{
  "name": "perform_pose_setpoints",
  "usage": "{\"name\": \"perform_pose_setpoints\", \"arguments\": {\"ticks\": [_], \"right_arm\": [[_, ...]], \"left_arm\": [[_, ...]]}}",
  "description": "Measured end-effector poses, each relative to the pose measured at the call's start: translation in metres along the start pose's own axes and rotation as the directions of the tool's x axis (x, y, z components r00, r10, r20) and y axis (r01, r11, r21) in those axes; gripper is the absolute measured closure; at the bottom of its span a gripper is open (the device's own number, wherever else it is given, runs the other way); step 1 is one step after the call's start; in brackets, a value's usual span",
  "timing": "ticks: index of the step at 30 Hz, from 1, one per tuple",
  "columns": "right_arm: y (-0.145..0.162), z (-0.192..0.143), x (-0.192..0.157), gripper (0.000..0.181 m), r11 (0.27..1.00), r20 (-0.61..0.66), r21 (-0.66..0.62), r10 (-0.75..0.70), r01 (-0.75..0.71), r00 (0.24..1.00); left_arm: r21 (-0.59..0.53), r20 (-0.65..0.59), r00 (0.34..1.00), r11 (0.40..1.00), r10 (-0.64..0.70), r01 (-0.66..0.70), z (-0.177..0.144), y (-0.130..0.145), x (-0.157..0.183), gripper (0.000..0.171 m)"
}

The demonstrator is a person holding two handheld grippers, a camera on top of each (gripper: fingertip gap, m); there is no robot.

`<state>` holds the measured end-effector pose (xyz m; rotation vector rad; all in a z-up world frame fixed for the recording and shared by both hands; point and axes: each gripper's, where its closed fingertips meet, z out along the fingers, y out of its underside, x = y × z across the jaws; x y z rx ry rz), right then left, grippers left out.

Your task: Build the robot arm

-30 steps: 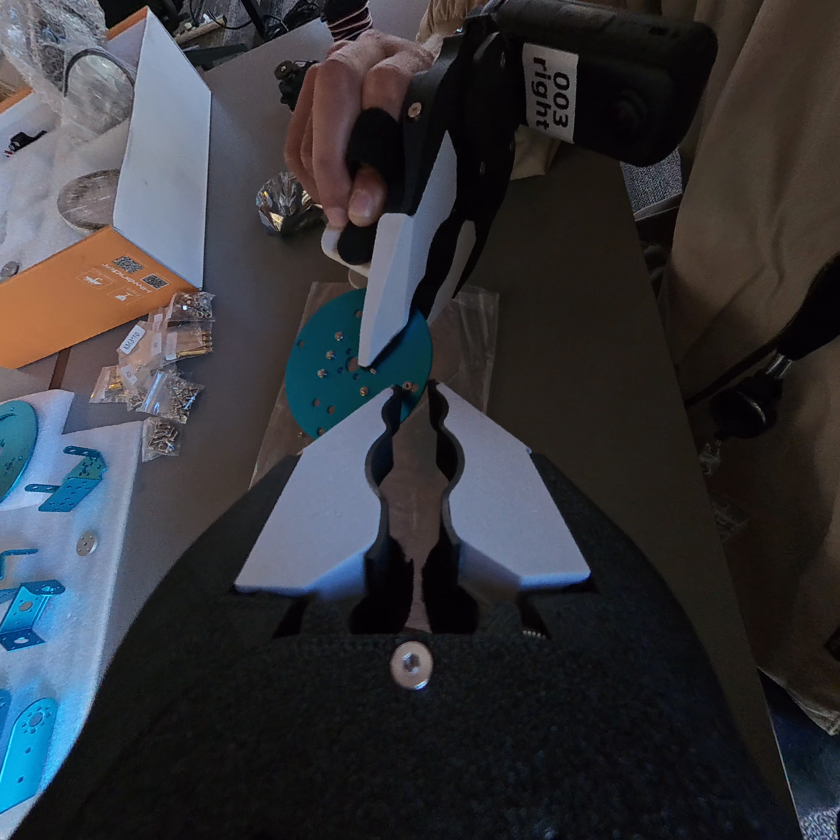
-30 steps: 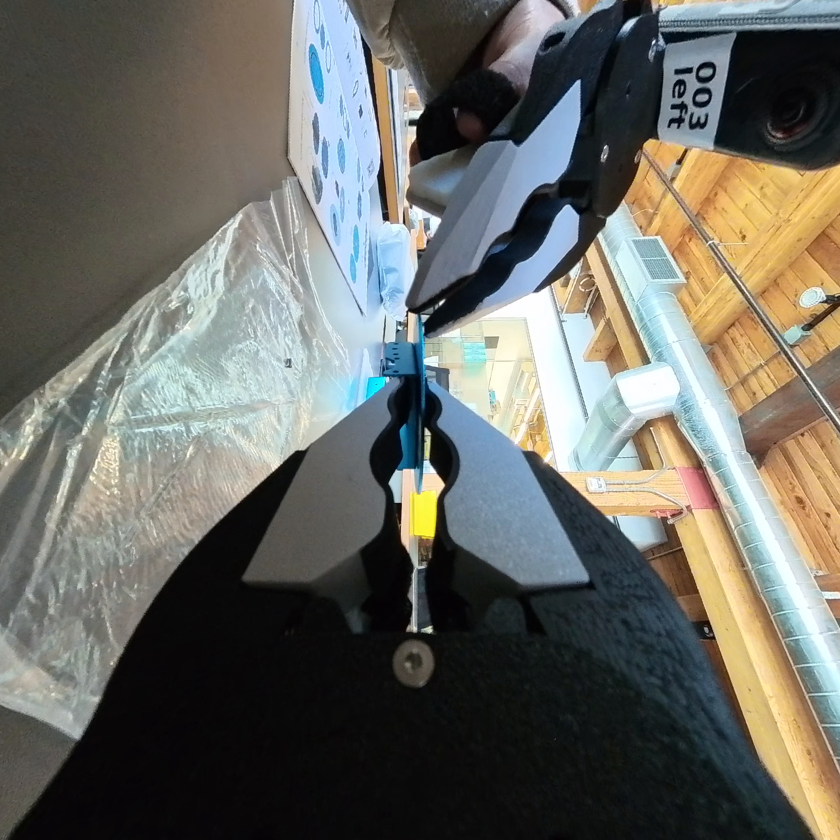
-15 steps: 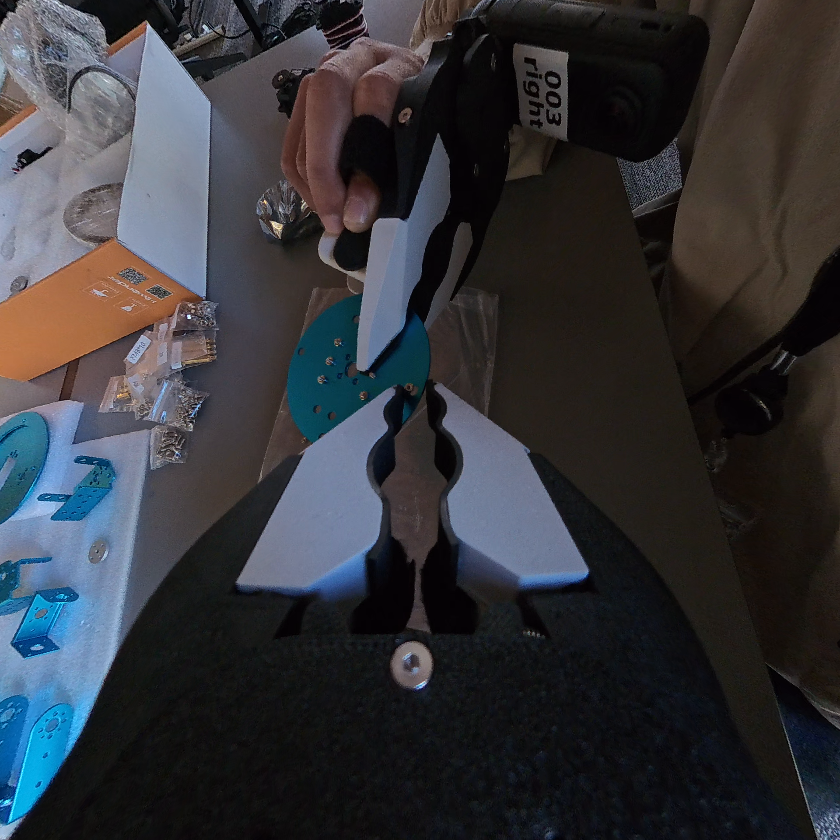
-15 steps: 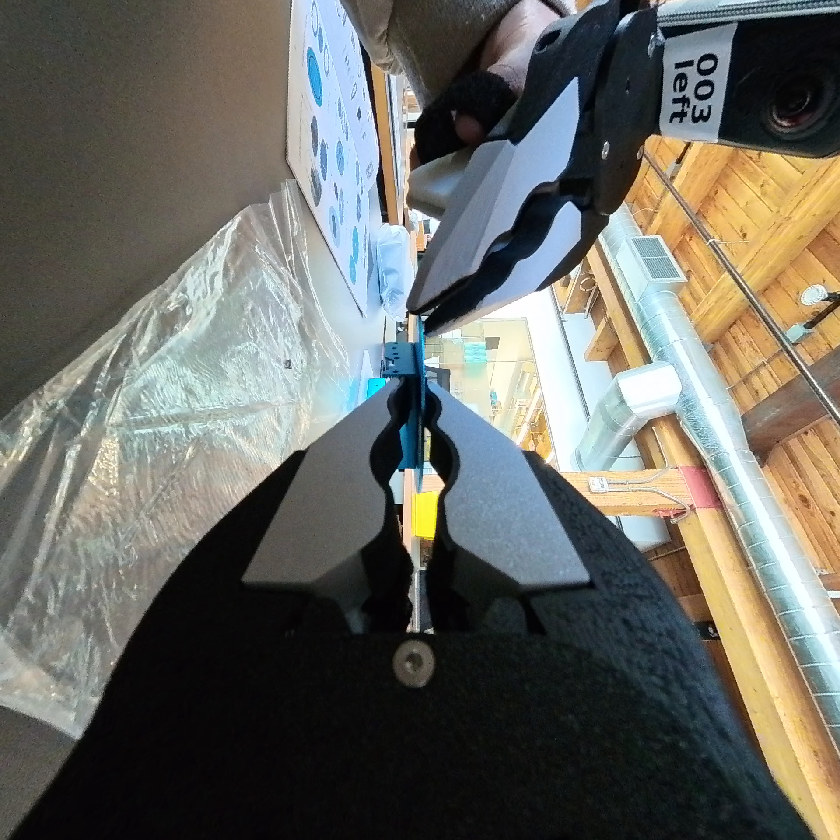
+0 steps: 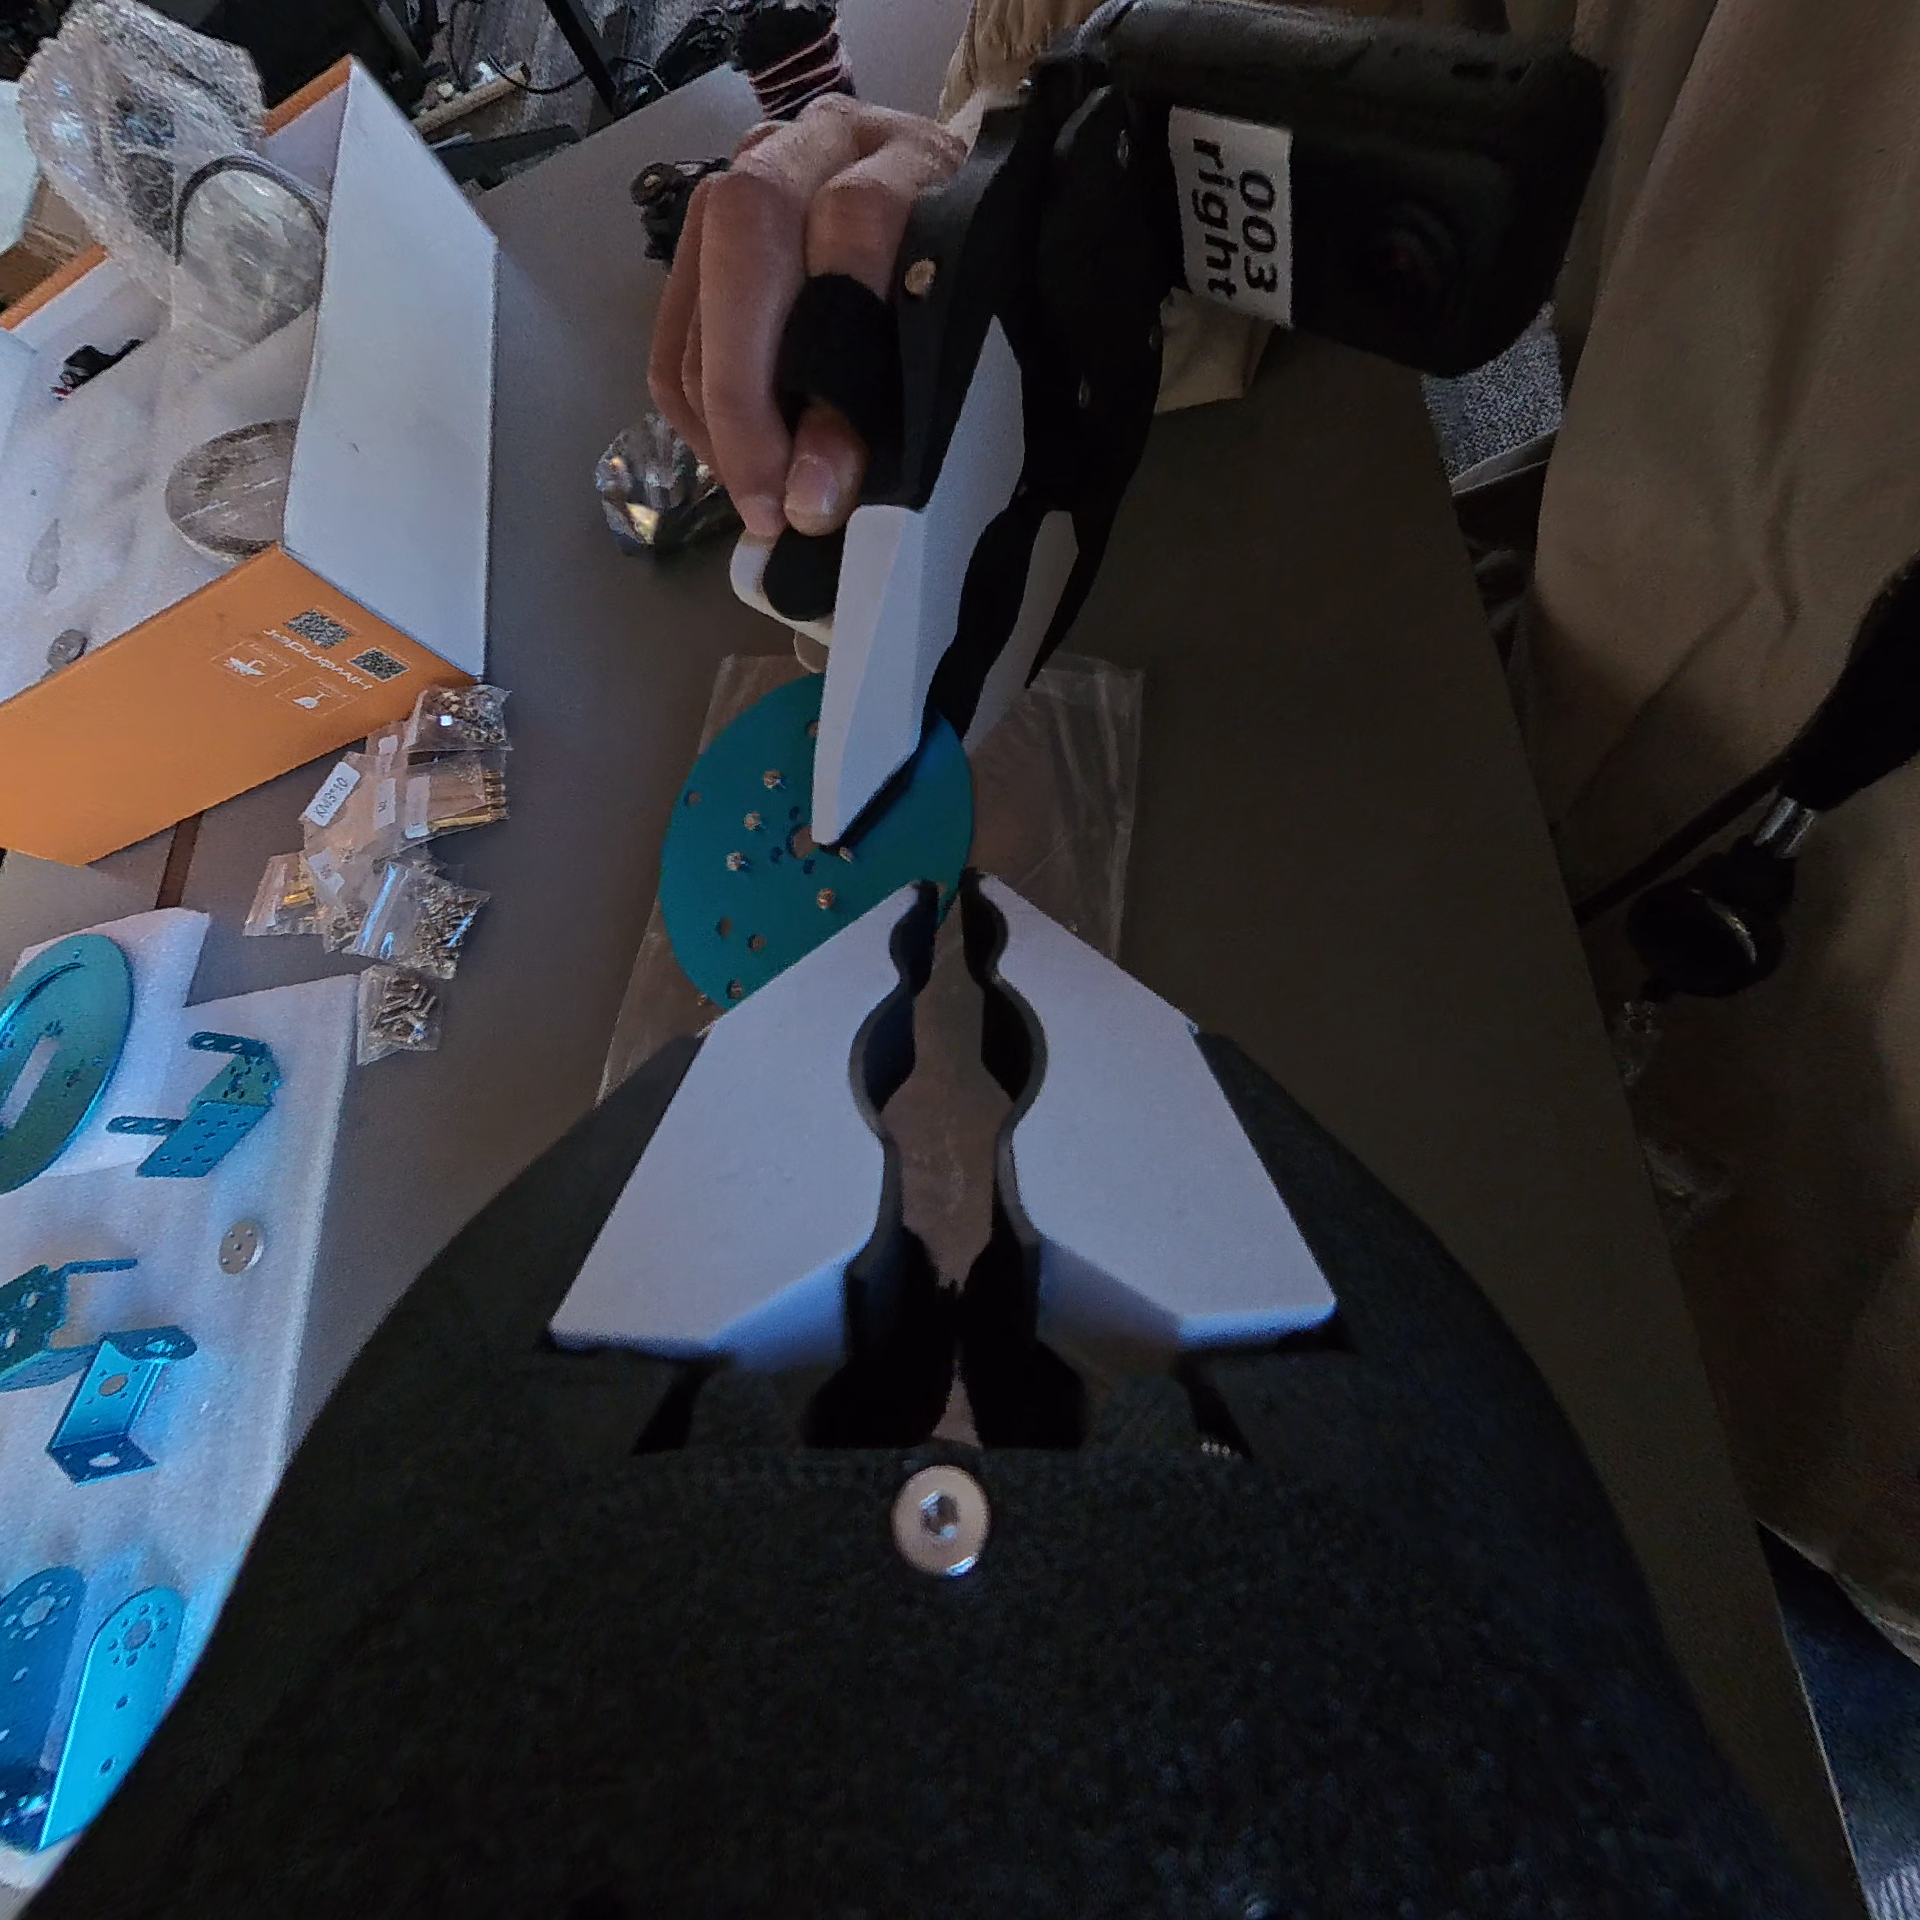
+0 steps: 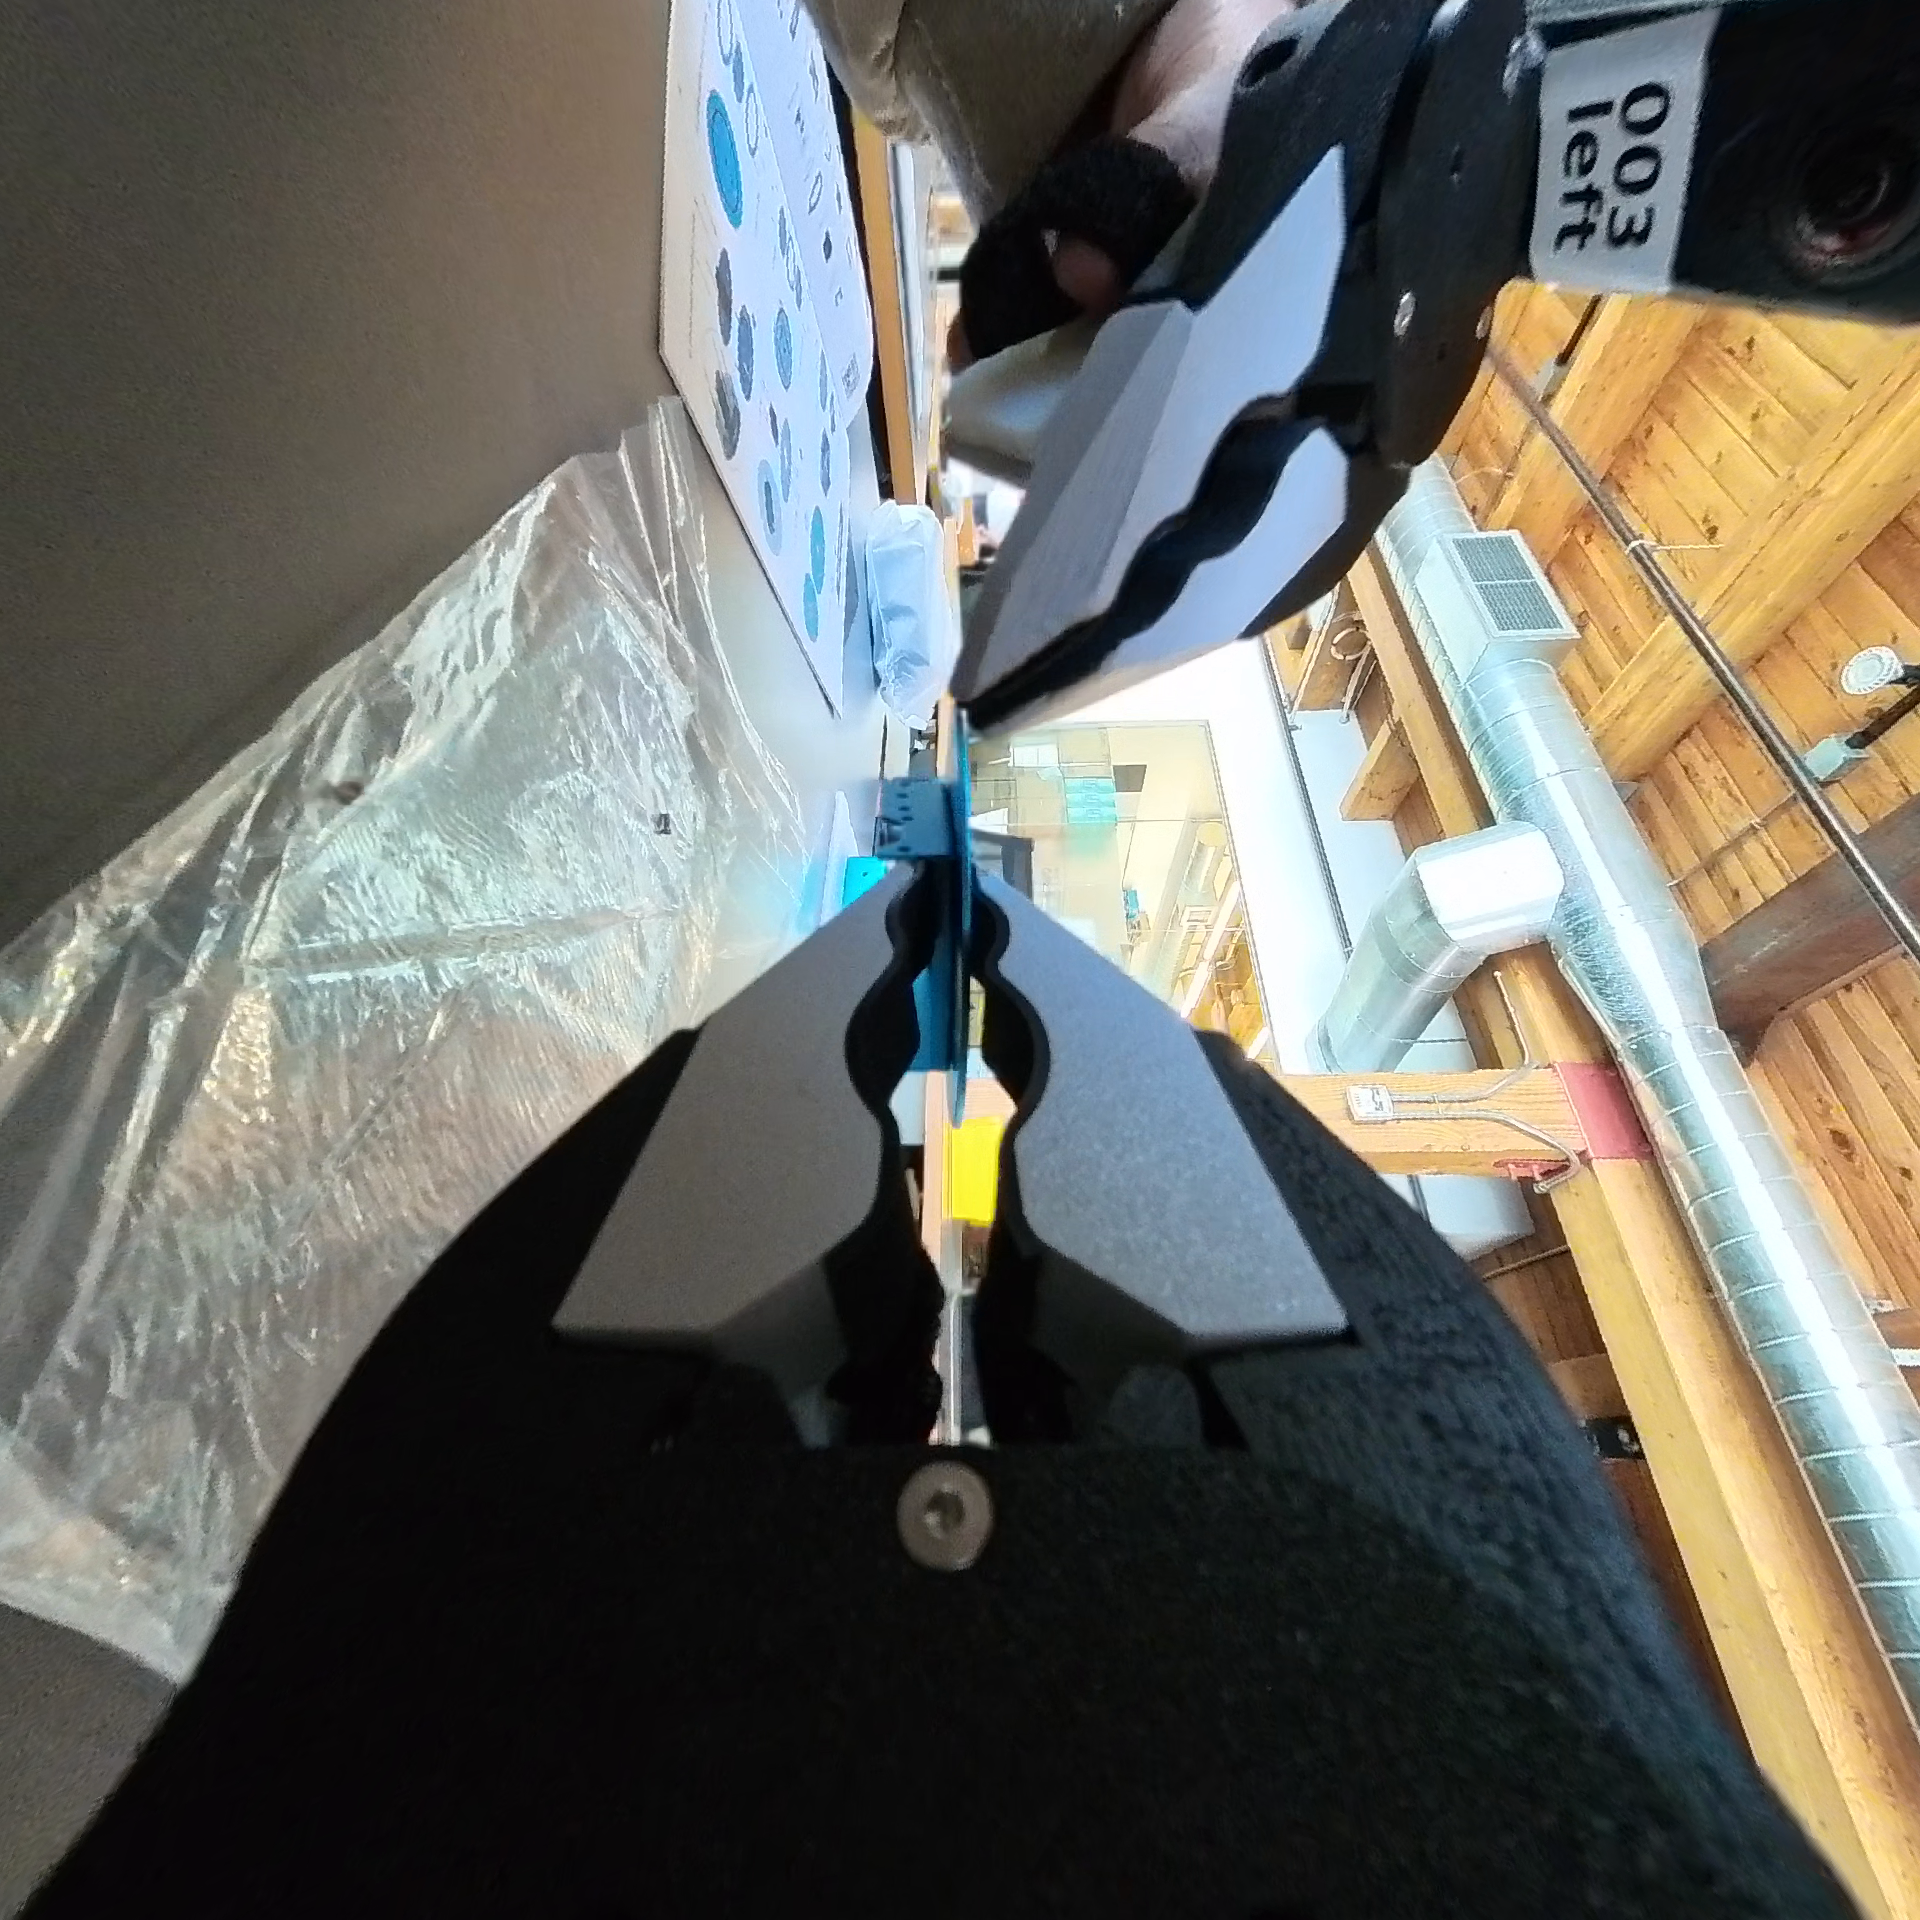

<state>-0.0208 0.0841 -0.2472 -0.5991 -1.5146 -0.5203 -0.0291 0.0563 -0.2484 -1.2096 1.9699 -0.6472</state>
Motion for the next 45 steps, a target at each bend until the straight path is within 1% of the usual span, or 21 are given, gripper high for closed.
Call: {"name": "perform_pose_setpoints", "arguments": {"ticks": [3, 5, 7, 9, 13, 14, 16, 17, 18, 20, 22, 24, 26, 28, 29, 31, 33, 34, 38, 42, 45], "right_arm": [[0.011, 0.002, -0.006, 0.178, 1.0, 0.023, -0.031, -0.002, 0.003, 1.0], [0.02, 0.002, -0.007, 0.179, 0.999, 0.032, -0.051, 0.009, -0.007, 0.999], [0.026, 0.001, -0.006, 0.178, 0.998, 0.037, -0.065, 0.025, -0.022, 0.999], [0.032, 0.0, -0.006, 0.179, 0.996, 0.045, -0.083, 0.032, -0.028, 0.999], [0.054, -0.001, -0.007, 0.179, 0.989, 0.058, -0.141, 0.05, -0.041, 0.997], [0.058, -0.002, -0.007, 0.178, 0.987, 0.056, -0.149, 0.06, -0.051, 0.997], [0.064, -0.003, -0.006, 0.179, 0.984, 0.055, -0.166, 0.072, -0.062, 0.996], [0.066, -0.003, -0.006, 0.179, 0.983, 0.056, -0.172, 0.072, -0.062, 0.996], [0.066, -0.003, -0.006, 0.179, 0.983, 0.055, -0.173, 0.075, -0.064, 0.996], [0.066, -0.003, -0.007, 0.179, 0.982, 0.061, -0.169, 0.093, -0.082, 0.994], [0.064, -0.002, -0.009, 0.179, 0.982, 0.065, -0.162, 0.104, -0.093, 0.992], [0.067, -0.002, -0.011, 0.18, 0.981, 0.07, -0.174, 0.101, -0.088, 0.992], [0.07, -0.002, -0.011, 0.179, 0.978, 0.065, -0.183, 0.113, -0.099, 0.991], [0.074, -0.003, -0.009, 0.179, 0.974, 0.057, -0.19, 0.137, -0.124, 0.989], [0.076, -0.003, -0.008, 0.179, 0.972, 0.054, -0.194, 0.149, -0.136, 0.987], [0.078, -0.004, -0.008, 0.179, 0.969, 0.051, -0.195, 0.167, -0.154, 0.985], [0.08, -0.004, -0.009, 0.179, 0.966, 0.047, -0.2, 0.178, -0.165, 0.983], [0.08, -0.004, -0.008, 0.179, 0.965, 0.046, -0.199, 0.183, -0.17, 0.982], [0.077, -0.006, -0.004, 0.179, 0.964, 0.035, -0.19, 0.196, -0.186, 0.98], [0.072, -0.006, -0.001, 0.179, 0.966, 0.032, -0.179, 0.197, -0.189, 0.98], [0.069, -0.006, 0.0, 0.179, 0.965, 0.032, -0.175, 0.203, -0.194, 0.979]], "left_arm": [[0.017, 0.046, 0.998, 0.999, -0.049, 0.048, -0.006, 0.004, -0.01, 0.161], [0.044, 0.039, 0.989, 0.989, -0.14, 0.138, -0.01, 0.008, -0.012, 0.155], [0.077, 0.017, 0.969, 0.967, -0.246, 0.245, -0.009, 0.013, -0.005, 0.154], [0.07, 0.038, 0.935, 0.934, -0.353, 0.35, 0.004, 0.024, 0.004, 0.154], [0.032, 0.149, 0.841, 0.853, -0.52, 0.521, 0.043, 0.05, 0.012, 0.149], [0.043, 0.137, 0.816, 0.826, -0.562, 0.561, 0.049, 0.05, 0.016, 0.147], [0.079, 0.066, 0.776, 0.779, -0.627, 0.623, 0.058, 0.04, 0.029, 0.147], [0.094, 0.042, 0.77, 0.77, -0.636, 0.631, 0.06, 0.035, 0.034, 0.147], [0.1, 0.051, 0.775, 0.776, -0.629, 0.623, 0.061, 0.033, 0.036, 0.147], [0.088, 0.145, 0.786, 0.799, -0.601, 0.595, 0.061, 0.039, 0.03, 0.149], [0.042, 0.222, 0.774, 0.798, -0.594, 0.601, 0.062, 0.049, 0.024, 0.149], [0.048, 0.26, 0.743, 0.777, -0.617, 0.628, 0.064, 0.049, 0.021, 0.15], [0.097, 0.294, 0.686, 0.735, -0.665, 0.671, 0.065, 0.045, 0.021, 0.154], [0.123, 0.341, 0.632, 0.7, -0.695, 0.704, 0.068, 0.044, 0.026, 0.156], [0.123, 0.372, 0.614, 0.692, -0.697, 0.711, 0.07, 0.045, 0.027, 0.156], [0.109, 0.41, 0.602, 0.692, -0.685, 0.714, 0.073, 0.042, 0.032, 0.156], [0.075, 0.487, 0.575, 0.688, -0.657, 0.722, 0.071, 0.051, 0.031, 0.155], [0.077, 0.503, 0.553, 0.672, -0.664, 0.737, 0.07, 0.054, 0.031, 0.156], [0.125, 0.488, 0.46, 0.581, -0.742, 0.804, 0.072, 0.053, 0.032, 0.157], [0.137, 0.502, 0.427, 0.556, -0.752, 0.82, 0.076, 0.05, 0.034, 0.157], [0.139, 0.525, 0.41, 0.55, -0.746, 0.824, 0.078, 0.052, 0.033, 0.162]]}}
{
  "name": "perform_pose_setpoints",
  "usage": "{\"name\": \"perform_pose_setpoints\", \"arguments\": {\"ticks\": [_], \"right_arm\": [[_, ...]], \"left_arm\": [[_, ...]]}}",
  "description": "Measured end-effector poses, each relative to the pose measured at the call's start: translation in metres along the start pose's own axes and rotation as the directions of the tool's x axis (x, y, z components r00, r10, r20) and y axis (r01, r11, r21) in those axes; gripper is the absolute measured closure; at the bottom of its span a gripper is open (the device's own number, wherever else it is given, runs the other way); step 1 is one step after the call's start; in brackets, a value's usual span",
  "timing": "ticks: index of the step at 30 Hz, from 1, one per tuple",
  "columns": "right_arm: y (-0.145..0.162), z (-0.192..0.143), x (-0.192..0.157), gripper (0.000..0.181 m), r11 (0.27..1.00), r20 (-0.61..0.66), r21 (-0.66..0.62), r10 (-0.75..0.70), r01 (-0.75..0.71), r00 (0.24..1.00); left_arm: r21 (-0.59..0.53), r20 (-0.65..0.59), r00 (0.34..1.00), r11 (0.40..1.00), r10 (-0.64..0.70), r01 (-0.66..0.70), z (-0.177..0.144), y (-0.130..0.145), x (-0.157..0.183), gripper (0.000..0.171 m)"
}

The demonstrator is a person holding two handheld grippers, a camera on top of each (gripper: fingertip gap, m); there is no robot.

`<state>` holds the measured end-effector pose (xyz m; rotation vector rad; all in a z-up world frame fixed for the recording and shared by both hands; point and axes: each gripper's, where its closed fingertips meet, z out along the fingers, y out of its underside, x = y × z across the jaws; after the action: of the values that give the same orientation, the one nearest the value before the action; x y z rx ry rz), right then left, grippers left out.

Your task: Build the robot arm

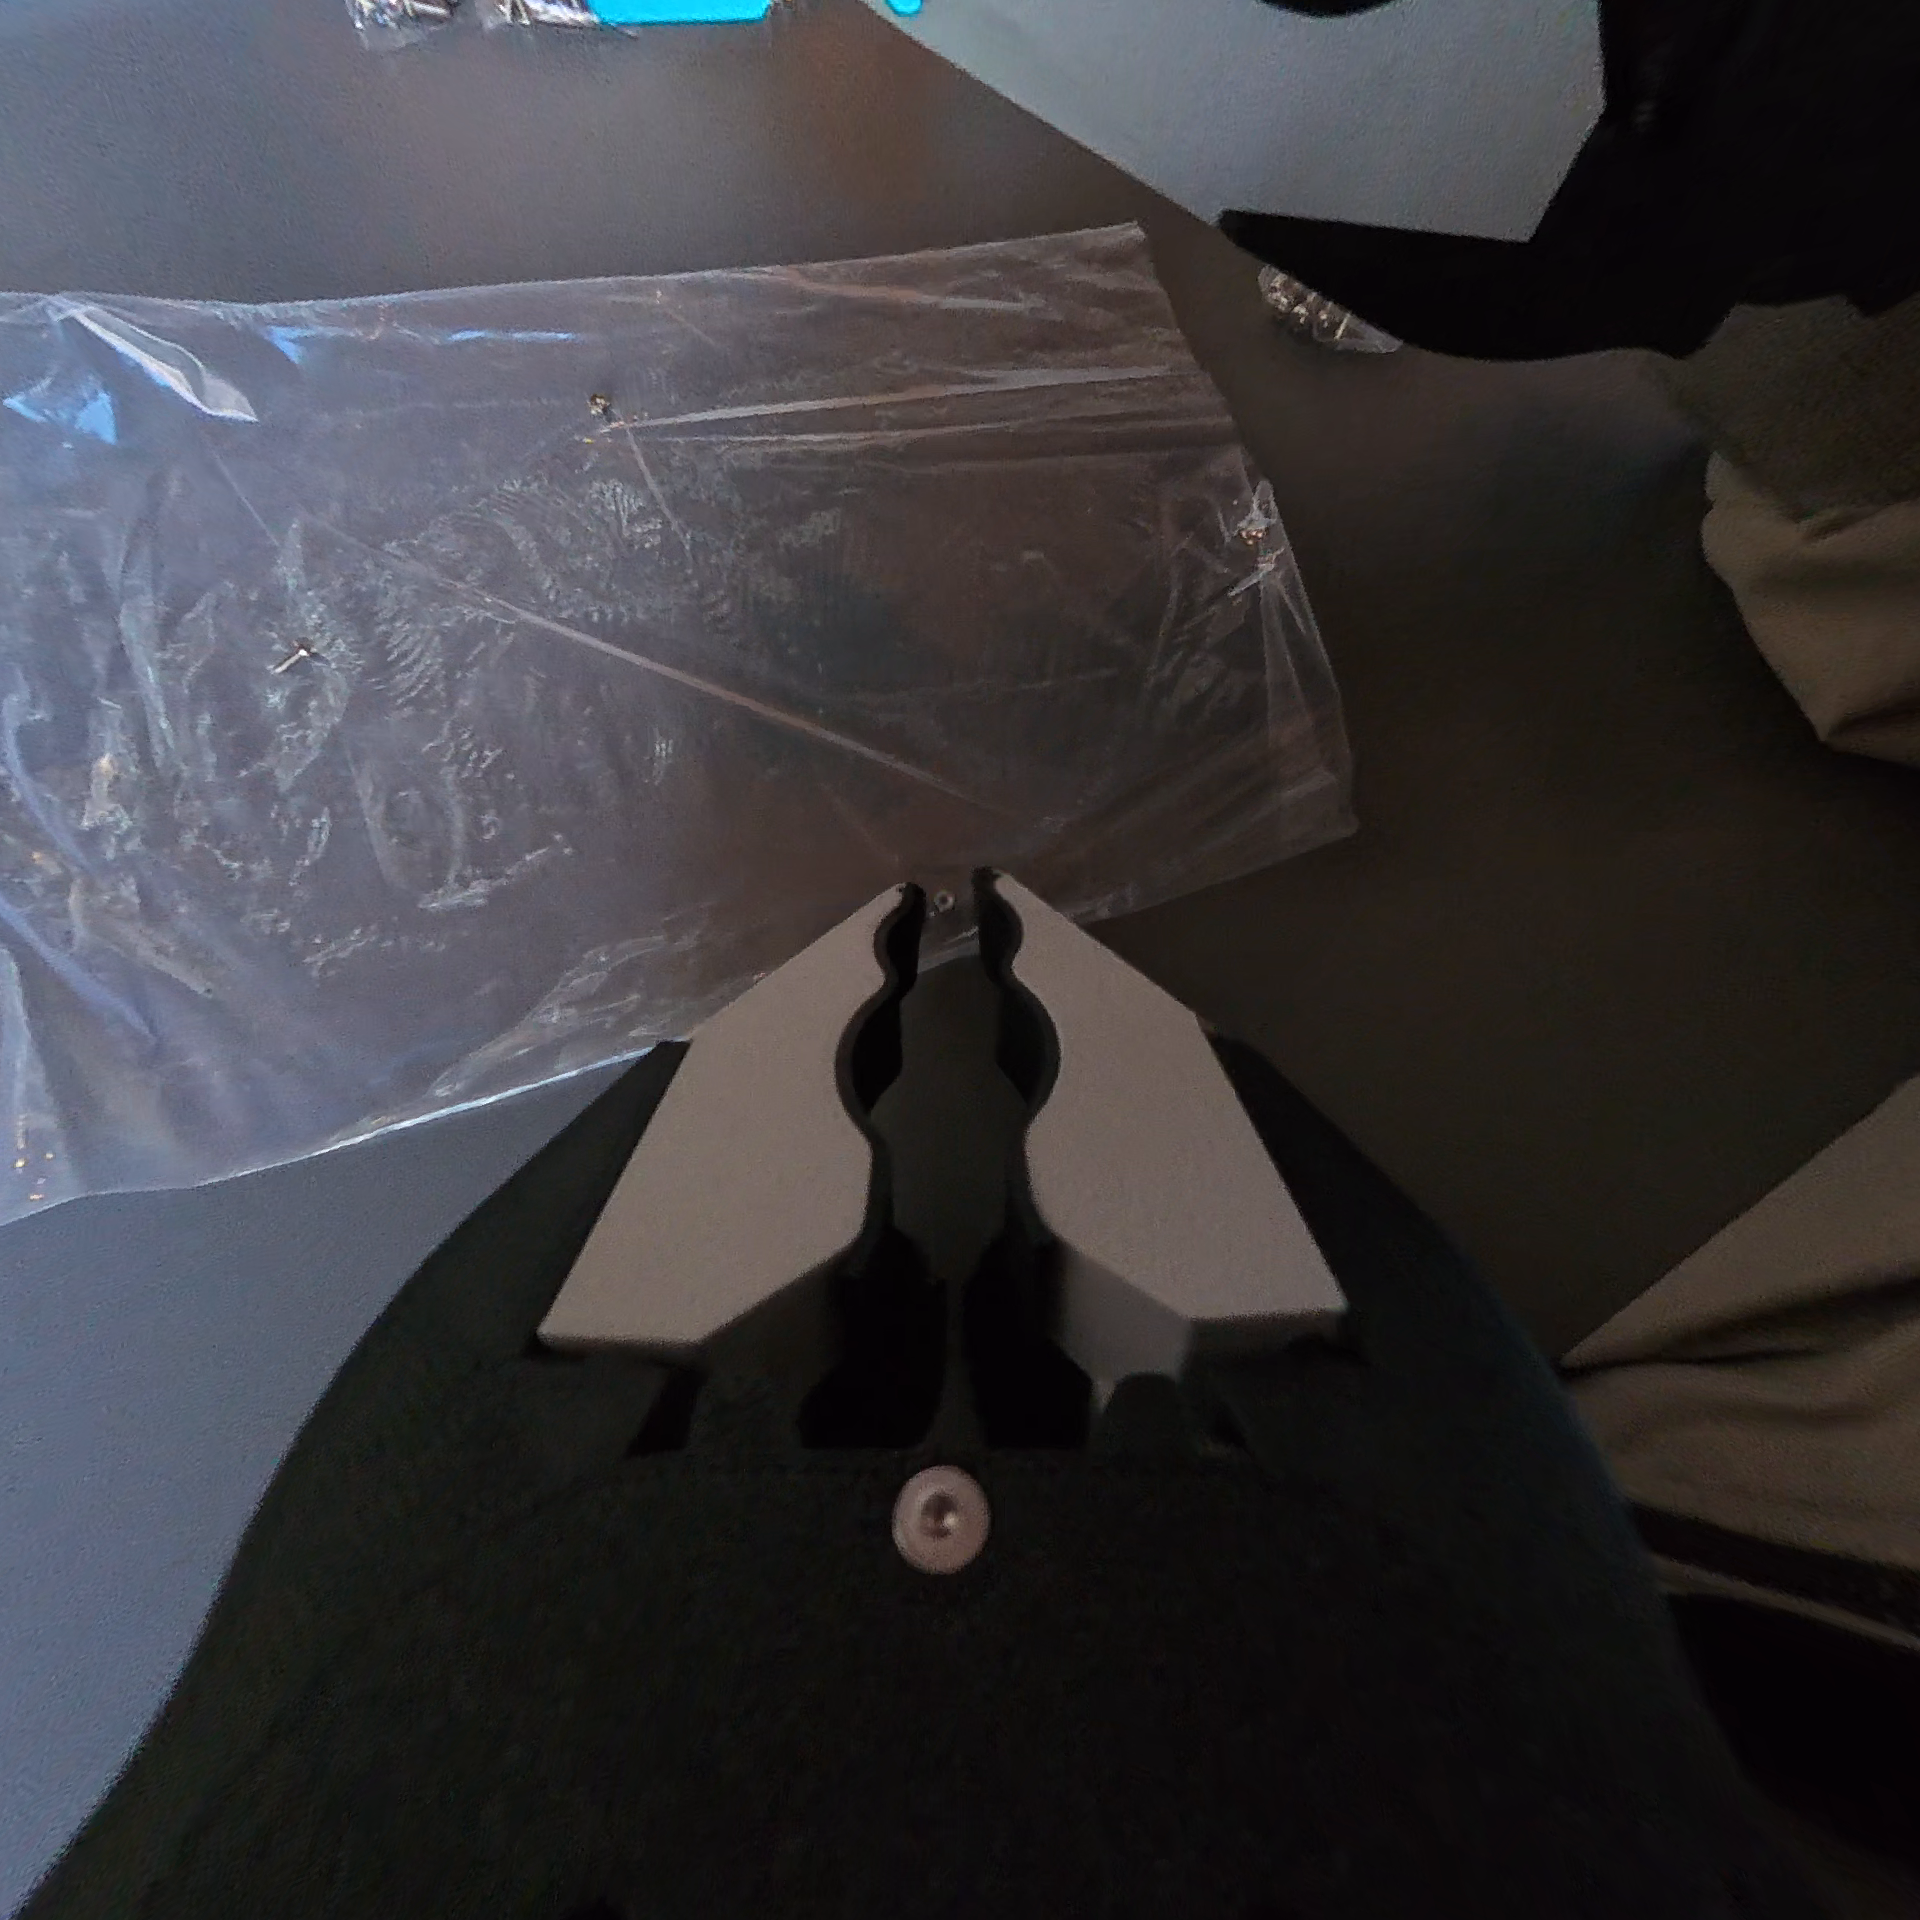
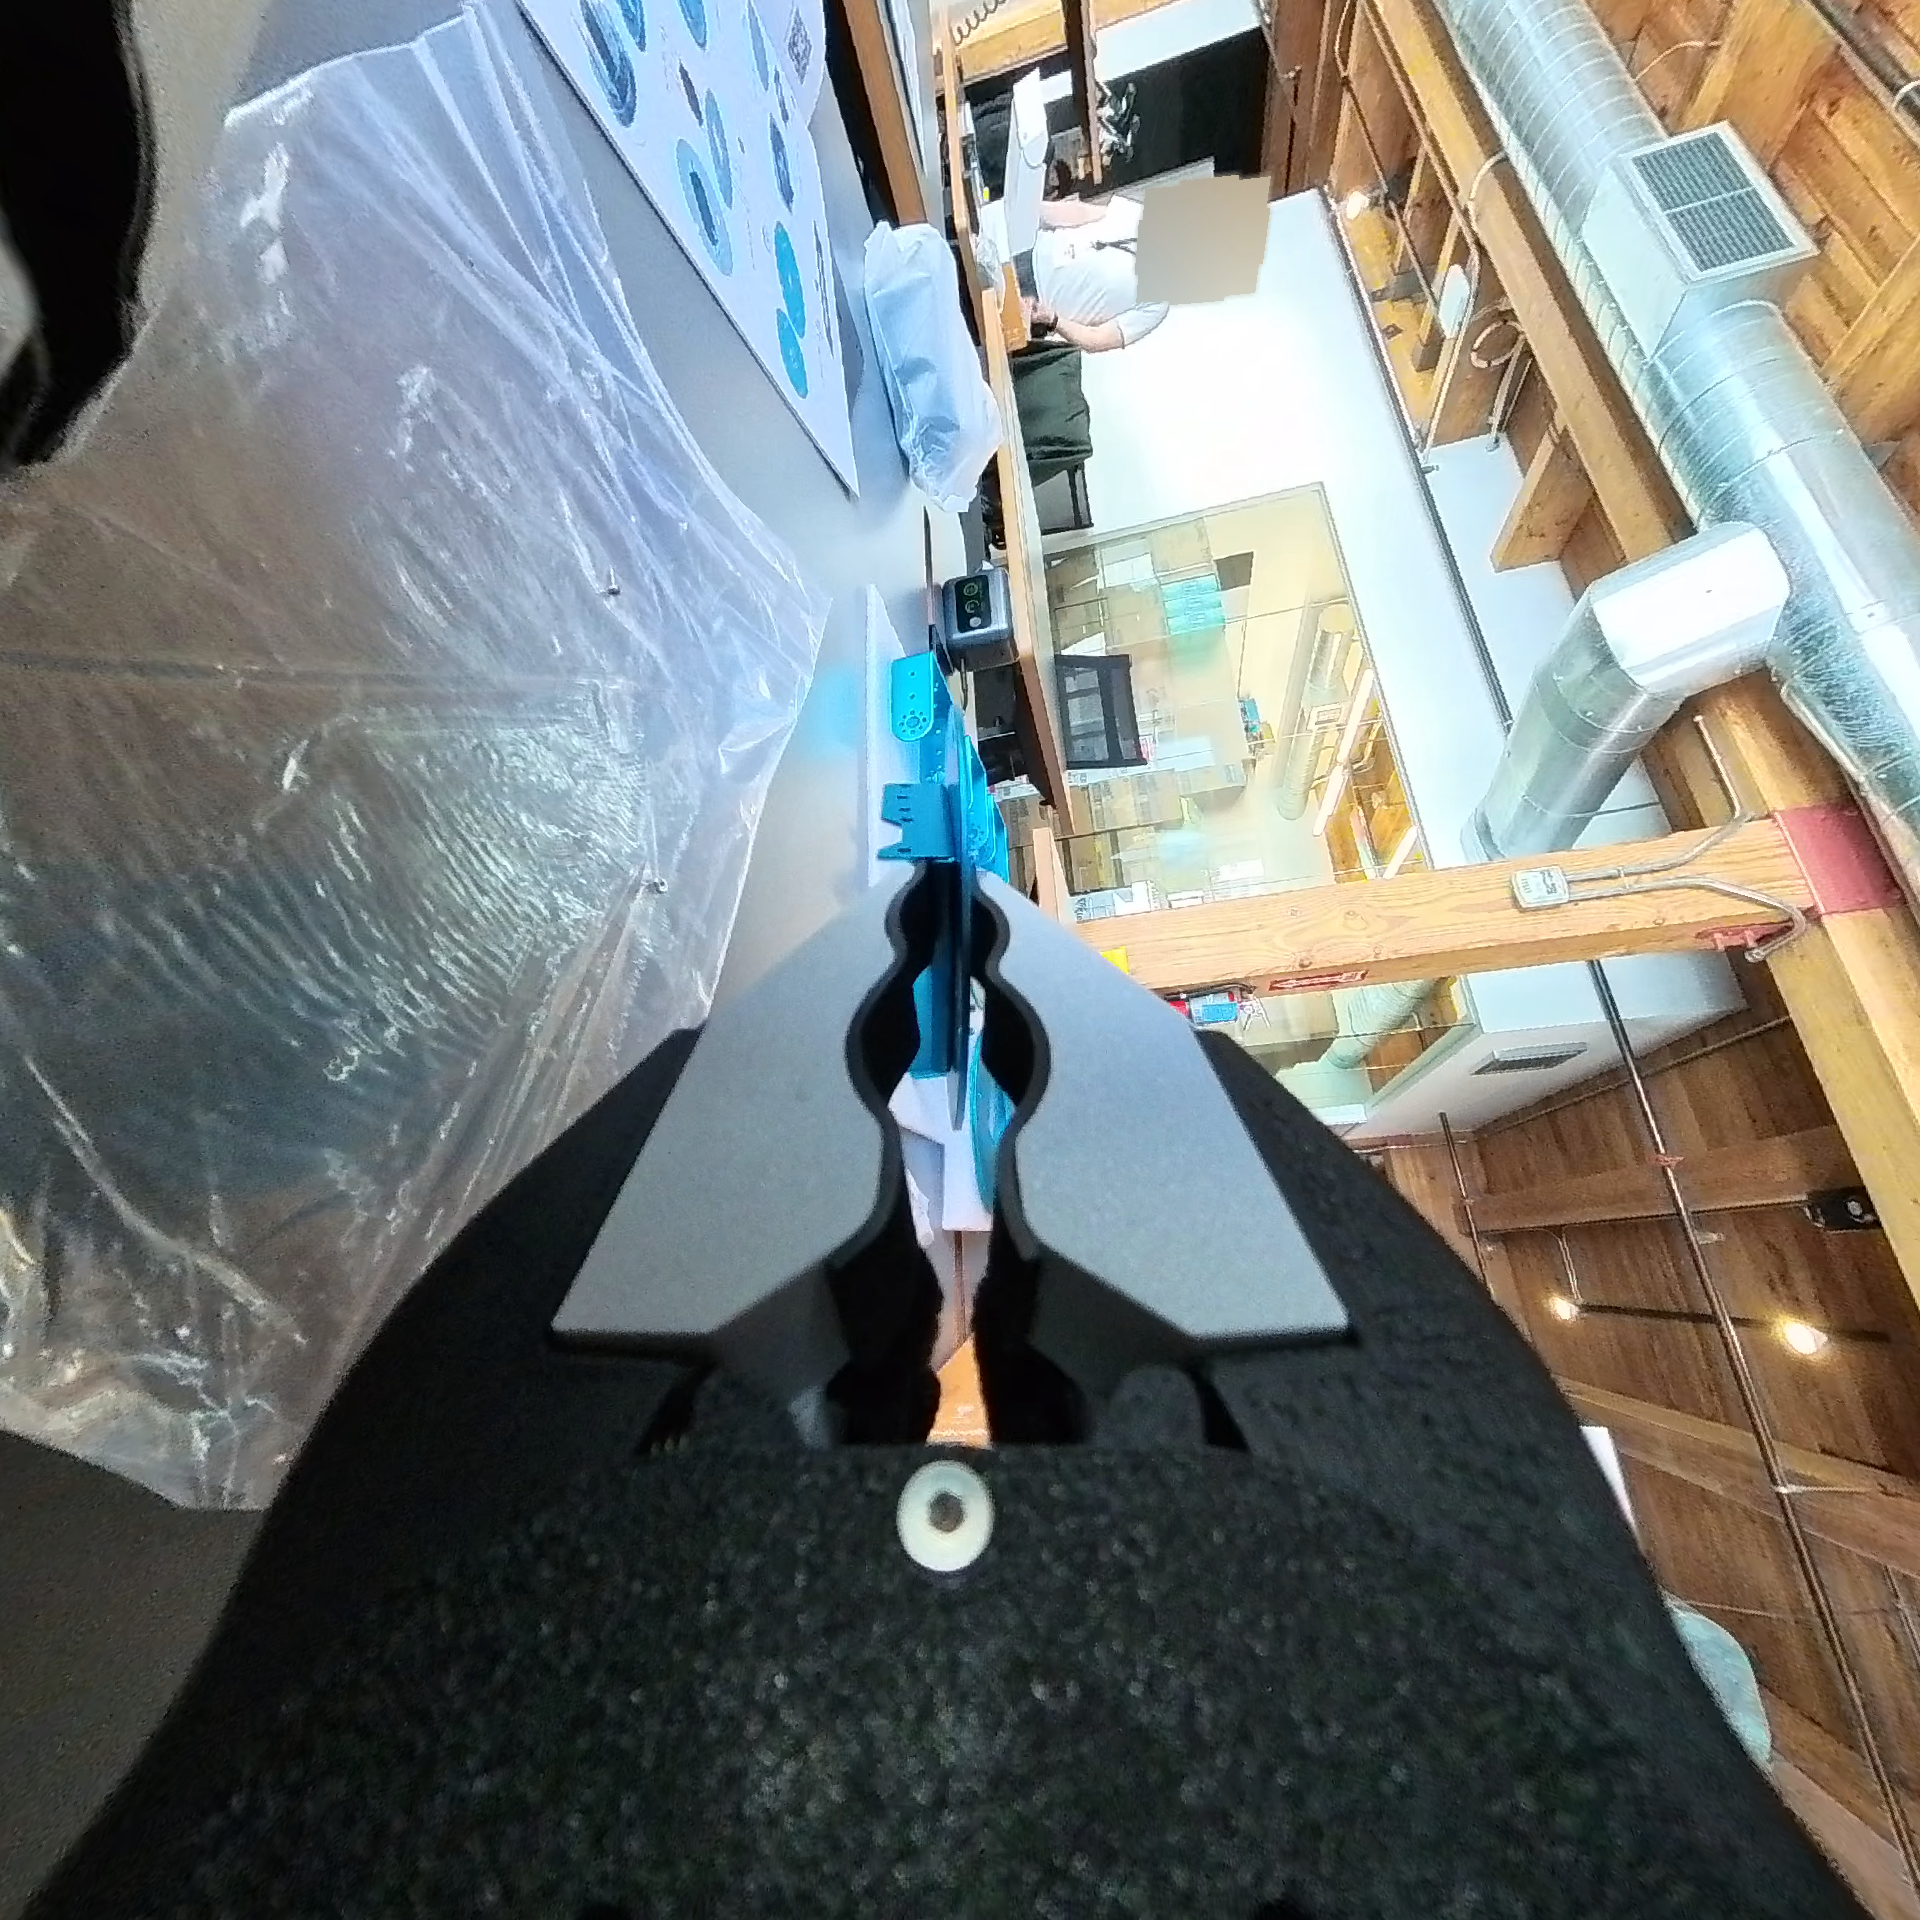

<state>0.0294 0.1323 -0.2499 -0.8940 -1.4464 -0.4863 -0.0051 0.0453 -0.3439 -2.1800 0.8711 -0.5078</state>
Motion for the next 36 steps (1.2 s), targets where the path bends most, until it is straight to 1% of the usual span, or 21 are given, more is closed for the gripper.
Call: {"name": "perform_pose_setpoints", "arguments": {"ticks": [4, 9, 14, 16, 19, 25, 28, 32, 36], "right_arm": [[-0.003, -0.001, 0.0, 0.179, 1.0, 0.004, 0.008, 0.013, -0.013, 1.0], [0.0, 0.0, -0.001, 0.179, 1.0, 0.009, 0.003, 0.029, -0.029, 1.0], [0.0, 0.001, -0.003, 0.178, 1.0, 0.016, 0.004, 0.03, -0.03, 0.999], [-0.001, 0.001, -0.003, 0.178, 0.999, 0.016, 0.006, 0.031, -0.031, 0.999], [-0.001, 0.001, -0.003, 0.178, 0.999, 0.017, 0.007, 0.035, -0.035, 0.999], [0.001, 0.001, -0.004, 0.178, 0.999, 0.025, 0.002, 0.039, -0.039, 0.999], [0.002, 0.002, -0.008, 0.178, 0.999, 0.041, 0.001, 0.038, -0.038, 0.998], [-0.002, 0.002, -0.023, 0.178, 0.999, 0.1, 0.037, 0.009, -0.012, 0.995], [-0.005, 0.006, -0.04, 0.179, 0.997, 0.133, 0.048, -0.067, 0.061, 0.989]], "left_arm": [[-0.001, 0.008, 1.0, 1.0, -0.002, 0.002, 0.002, -0.001, 0.0, 0.164], [-0.016, 0.024, 0.999, 1.0, 0.024, -0.024, -0.001, 0.001, -0.001, 0.162], [-0.015, 0.026, 0.999, 0.999, 0.044, -0.044, 0.001, 0.001, 0.0, 0.165], [-0.015, 0.022, 0.999, 0.999, 0.043, -0.043, 0.001, 0.001, 0.0, 0.169], [-0.014, 0.01, 0.999, 0.999, 0.041, -0.041, 0.001, 0.001, 0.001, 0.169], [-0.011, -0.007, 0.996, 0.996, 0.094, -0.094, 0.001, 0.0, 0.003, 0.17], [0.02, -0.015, 0.988, 0.988, 0.156, -0.155, -0.002, -0.007, 0.005, 0.169], [0.068, 0.0, 0.97, 0.968, 0.243, -0.242, -0.009, -0.022, -0.001, 0.17], [0.129, 0.001, 0.956, 0.948, 0.294, -0.292, -0.023, -0.046, -0.016, 0.17]]}}
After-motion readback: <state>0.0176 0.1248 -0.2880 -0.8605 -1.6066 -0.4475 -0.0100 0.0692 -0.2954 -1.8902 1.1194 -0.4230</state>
